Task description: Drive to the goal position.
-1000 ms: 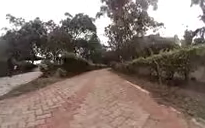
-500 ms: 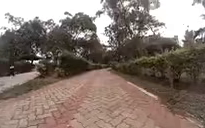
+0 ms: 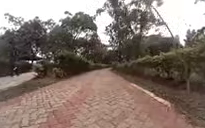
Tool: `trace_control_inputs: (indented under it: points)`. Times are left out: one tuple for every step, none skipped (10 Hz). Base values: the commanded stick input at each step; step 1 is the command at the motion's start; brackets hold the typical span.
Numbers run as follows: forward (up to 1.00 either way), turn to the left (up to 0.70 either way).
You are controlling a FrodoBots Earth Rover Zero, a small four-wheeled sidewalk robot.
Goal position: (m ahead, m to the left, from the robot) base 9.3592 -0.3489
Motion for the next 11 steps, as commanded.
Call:
trace_control_inputs:
  points:
    - [0.70, 0.00]
    - [0.70, 0.00]
    - [0.70, 0.00]
    - [0.70, 0.35]
    - [0.70, 0.35]
    - [0.70, 0.21]
    - [0.70, 0.00]
    - [0.70, 0.00]
    - [0.70, 0.00]
    - [0.70, 0.00]
    - [0.70, 0.00]
